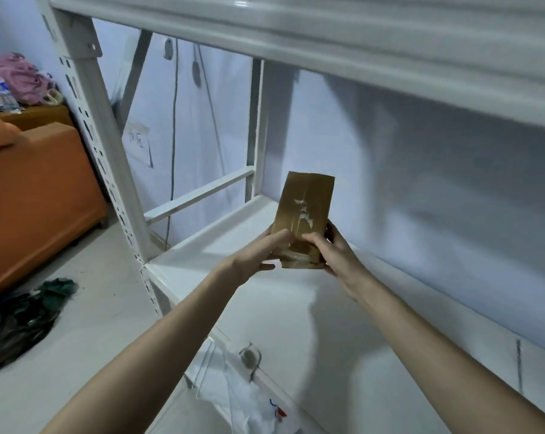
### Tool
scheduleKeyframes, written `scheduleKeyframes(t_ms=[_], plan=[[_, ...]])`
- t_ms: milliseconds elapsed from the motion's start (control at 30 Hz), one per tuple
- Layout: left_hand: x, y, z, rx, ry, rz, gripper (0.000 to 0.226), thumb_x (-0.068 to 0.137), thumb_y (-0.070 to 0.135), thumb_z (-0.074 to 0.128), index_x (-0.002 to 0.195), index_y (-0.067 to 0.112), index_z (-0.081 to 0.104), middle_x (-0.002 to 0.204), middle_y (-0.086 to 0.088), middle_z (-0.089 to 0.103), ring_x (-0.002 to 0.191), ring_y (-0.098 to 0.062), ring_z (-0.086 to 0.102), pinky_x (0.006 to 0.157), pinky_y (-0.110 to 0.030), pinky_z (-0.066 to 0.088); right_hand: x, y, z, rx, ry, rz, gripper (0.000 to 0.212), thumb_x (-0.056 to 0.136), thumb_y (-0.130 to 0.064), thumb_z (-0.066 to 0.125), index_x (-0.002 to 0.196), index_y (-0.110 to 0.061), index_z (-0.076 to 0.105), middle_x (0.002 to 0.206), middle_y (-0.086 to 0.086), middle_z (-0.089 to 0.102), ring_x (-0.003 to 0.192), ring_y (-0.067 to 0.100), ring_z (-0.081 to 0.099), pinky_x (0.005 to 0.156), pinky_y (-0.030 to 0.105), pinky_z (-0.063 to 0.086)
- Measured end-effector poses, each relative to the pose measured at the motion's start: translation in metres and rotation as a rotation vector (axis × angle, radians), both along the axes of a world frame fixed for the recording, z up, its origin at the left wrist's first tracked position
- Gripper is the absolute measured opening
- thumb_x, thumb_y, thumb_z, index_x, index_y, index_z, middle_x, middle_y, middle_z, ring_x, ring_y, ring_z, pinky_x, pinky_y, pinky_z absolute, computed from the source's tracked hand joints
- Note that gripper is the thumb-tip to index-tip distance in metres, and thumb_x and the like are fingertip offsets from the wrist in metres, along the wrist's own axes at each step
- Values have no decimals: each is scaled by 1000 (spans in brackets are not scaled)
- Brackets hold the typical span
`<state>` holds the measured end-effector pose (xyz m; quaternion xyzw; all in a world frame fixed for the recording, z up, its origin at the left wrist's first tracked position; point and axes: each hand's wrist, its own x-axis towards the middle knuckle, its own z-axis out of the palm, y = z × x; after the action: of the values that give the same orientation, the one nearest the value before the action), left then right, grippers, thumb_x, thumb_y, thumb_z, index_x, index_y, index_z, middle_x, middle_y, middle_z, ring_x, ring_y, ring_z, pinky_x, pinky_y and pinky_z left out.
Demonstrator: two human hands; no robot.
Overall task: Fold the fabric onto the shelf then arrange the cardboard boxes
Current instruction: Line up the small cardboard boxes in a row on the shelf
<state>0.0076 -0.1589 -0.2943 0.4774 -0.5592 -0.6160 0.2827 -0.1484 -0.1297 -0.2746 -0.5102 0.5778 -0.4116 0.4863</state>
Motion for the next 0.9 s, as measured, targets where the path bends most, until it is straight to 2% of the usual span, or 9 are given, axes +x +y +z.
scheduleKeyframes(t_ms=[133,233,333,433,533,700,733,800,900], plan=[[-60,34,22,-23,10,-123,26,68,45,51,89,30,55,93,7,61,92,-10,55,89,-33,38,-62,53,29,-67,56,-34,32,86,-23,60,116,-31,52,100,-20,63,75,-9,66,59,6,47],[-111,66,38,-62,2,-184,47,69,63,49,105,35,56,116,5,60,105,-9,56,91,-34,38,-109,99,44,-57,100,-109,26,86,-31,58,103,-48,49,110,-19,62,99,-1,61,77,17,45],[-164,104,58,-112,-52,-266,64,80,75,35,132,37,42,131,7,53,121,-15,50,99,-37,37,-156,147,53,-58,121,-181,22,86,-35,55,102,-49,48,112,-13,64,101,3,61,83,21,45],[-219,148,75,-153,-33,-332,49,90,64,28,129,35,38,127,5,51,119,-18,49,103,-39,38,-205,202,66,-72,155,-261,17,88,-41,52,100,-52,47,108,-17,64,93,-2,61,75,18,44],[-273,193,84,-193,-15,-388,41,92,59,30,124,35,41,125,3,53,110,-15,52,100,-37,41,-255,256,76,-78,193,-341,23,91,-45,46,113,-49,42,105,-21,60,91,-5,58,73,16,42],[-355,275,90,-199,68,-485,32,95,52,31,119,34,43,101,18,58,90,5,54,72,-8,43,-326,347,82,-42,197,-486,23,93,-44,41,116,-42,41,97,-22,57,86,-7,53,68,14,37],[-371,293,90,-185,70,-508,31,95,54,31,118,35,42,103,15,58,93,1,55,76,-10,42,-340,366,81,-29,197,-518,25,93,-45,41,118,-41,41,100,-20,58,86,-6,53,67,15,37],[-399,320,83,-148,67,-533,34,94,57,30,118,35,40,113,6,56,101,-10,54,90,-26,39,-360,398,79,-14,206,-575,39,90,-52,43,126,-40,41,109,-15,59,87,-4,53,68,16,38],[-433,355,73,-122,82,-537,43,95,56,27,125,28,39,119,-1,53,105,-17,54,93,-31,41,-386,438,77,26,261,-654,72,80,-65,48,143,-39,25,126,-10,54,99,10,58,76,23,45]])
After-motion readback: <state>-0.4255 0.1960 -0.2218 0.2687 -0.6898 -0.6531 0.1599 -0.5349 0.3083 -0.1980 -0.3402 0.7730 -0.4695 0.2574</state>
